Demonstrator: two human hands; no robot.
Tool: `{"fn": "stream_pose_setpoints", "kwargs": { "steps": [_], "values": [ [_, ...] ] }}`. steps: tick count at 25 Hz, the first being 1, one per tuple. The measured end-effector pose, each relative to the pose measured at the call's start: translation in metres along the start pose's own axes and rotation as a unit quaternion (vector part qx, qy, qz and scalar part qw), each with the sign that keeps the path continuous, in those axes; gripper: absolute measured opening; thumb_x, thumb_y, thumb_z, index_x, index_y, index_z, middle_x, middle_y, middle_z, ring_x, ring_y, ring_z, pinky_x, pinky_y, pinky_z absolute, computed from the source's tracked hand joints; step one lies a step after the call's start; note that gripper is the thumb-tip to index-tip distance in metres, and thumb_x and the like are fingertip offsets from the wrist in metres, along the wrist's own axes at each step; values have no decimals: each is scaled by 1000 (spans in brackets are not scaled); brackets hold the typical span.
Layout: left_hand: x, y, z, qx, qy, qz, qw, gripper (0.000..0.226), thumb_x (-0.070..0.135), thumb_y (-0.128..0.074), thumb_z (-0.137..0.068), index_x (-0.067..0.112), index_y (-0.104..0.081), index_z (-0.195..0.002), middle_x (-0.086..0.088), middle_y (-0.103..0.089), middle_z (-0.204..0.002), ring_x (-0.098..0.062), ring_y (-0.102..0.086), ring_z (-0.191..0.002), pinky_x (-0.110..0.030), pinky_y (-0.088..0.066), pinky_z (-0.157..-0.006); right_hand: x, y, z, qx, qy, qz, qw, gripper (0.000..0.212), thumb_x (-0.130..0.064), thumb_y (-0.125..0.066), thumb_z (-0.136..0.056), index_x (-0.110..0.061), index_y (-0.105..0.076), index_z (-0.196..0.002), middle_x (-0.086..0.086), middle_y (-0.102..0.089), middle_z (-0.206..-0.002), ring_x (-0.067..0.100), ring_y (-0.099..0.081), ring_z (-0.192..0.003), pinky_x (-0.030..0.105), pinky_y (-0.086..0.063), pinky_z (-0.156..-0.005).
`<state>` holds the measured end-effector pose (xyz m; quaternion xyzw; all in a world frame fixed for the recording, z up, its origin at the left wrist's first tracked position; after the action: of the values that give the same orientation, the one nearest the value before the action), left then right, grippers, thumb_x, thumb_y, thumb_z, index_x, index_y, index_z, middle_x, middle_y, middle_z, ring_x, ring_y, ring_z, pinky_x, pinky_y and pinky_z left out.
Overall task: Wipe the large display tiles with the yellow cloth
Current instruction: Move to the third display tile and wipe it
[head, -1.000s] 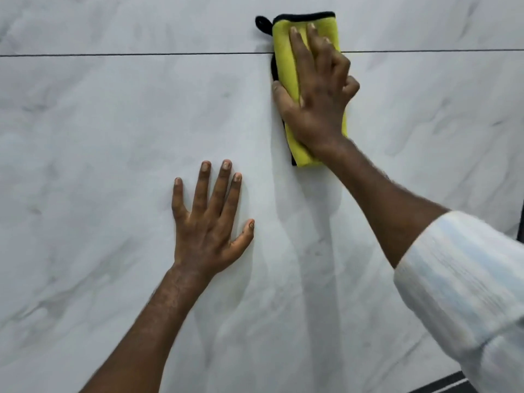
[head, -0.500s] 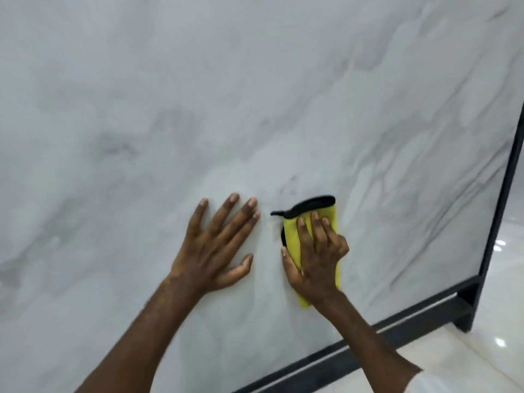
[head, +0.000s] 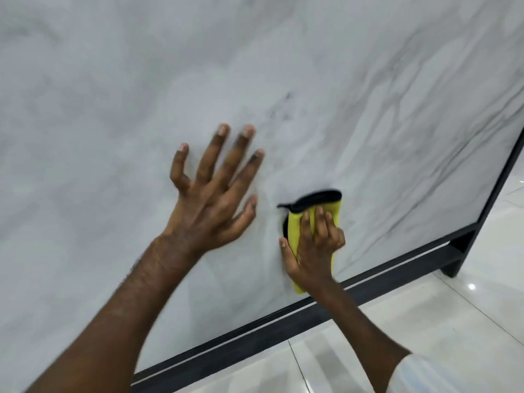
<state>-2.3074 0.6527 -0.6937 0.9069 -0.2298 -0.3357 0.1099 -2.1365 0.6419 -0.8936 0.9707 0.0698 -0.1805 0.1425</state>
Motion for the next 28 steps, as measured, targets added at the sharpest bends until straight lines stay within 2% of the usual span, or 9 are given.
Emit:
{"fn": "stream_pose_setpoints", "kwargs": {
  "steps": [4, 6, 8, 11, 15, 17, 23, 25, 28],
  "values": [
    [49, -31, 20, -14, 40, -17, 999, 75, 46, -54, -97, 12, -38, -162, -7, -32, -170, -31, -27, -159, -59, -8, -121, 44, -21, 110, -83, 21, 49, 995, 89, -53, -52, -99, -20, -5, -167, 8, -8, -171, 32, -16, -154, 64, -33, -103],
    [50, -41, 26, 2, 52, -37, 998, 75, 45, -56, -96, 12, -39, -162, -7, -36, -168, -31, -28, -158, -58, -10, -122, 58, -22, 130, -102, 37, 51, 993, 92, -52, -58, -93, -17, -12, -164, 8, -11, -168, 33, -19, -150, 64, -34, -101],
    [51, -43, 28, 17, 57, -50, 997, 74, 45, -57, -97, 12, -40, -161, -6, -38, -167, -30, -28, -157, -58, -13, -122, 55, -17, 119, -116, 76, 30, 990, 89, -52, -62, -86, -19, -22, -158, 5, -10, -168, 34, -21, -144, 62, -34, -101],
    [53, -46, 29, 21, 58, -62, 996, 77, 46, -60, -93, 13, -42, -160, -6, -39, -166, -31, -27, -158, -57, -16, -121, 30, 6, 41, -96, 105, -43, 989, 99, -47, -60, -71, -28, -21, -161, 0, -7, -170, 30, -18, -145, 55, -28, -106],
    [55, -47, 32, 1, 63, -89, 994, 83, 47, -65, -87, 14, -44, -160, -3, -32, -171, -31, -24, -160, -54, -11, -125, 38, 27, -62, -11, 90, -56, 994, 89, -49, -63, -83, -29, -24, -161, 6, -20, -160, 29, -21, -146, 56, -28, -106],
    [56, -47, 29, -6, 60, -97, 993, 84, 48, -64, -86, 15, -42, -160, -2, -29, -172, -30, -22, -160, -52, -7, -126, 68, 22, -42, -3, 108, -30, 994, 98, -49, -67, -82, -28, -19, -165, 5, -21, -161, 27, -20, -150, 57, -26, -108],
    [57, -55, 30, 21, 58, -105, 993, 79, 49, -55, -92, 13, -41, -161, -3, -26, -173, -30, -18, -161, -56, -11, -124, 143, -4, 93, -113, 148, 61, 981, 105, -49, -76, -75, -25, -21, -162, 1, -4, -172, 24, -8, -157, 54, -23, -110],
    [59, -53, 31, 16, 70, -88, 994, 79, 48, -54, -93, 13, -38, -162, -4, -25, -172, -31, -17, -161, -56, -9, -125, 134, 2, 81, -125, 153, 26, 980, 97, -47, -75, -71, -25, -29, -154, 0, -8, -170, 26, -13, -153, 54, -26, -106],
    [55, -52, 29, 11, 77, -97, 992, 79, 47, -56, -93, 14, -39, -162, -3, -28, -172, -31, -20, -161, -56, -10, -126, 83, 32, -20, -92, 168, -33, 981, 96, -45, -62, -65, -30, -29, -153, 0, -11, -166, 28, -17, -144, 51, -29, -103]
  ]
}}
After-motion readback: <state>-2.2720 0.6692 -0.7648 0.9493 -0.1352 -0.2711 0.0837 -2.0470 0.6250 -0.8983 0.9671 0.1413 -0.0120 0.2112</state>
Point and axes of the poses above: each hand's wrist, its own z-axis away from the middle knuckle, its own y-axis out of the back of the hand, x = y × z, the point moved 4 cm from there along -z, towards the middle knuckle
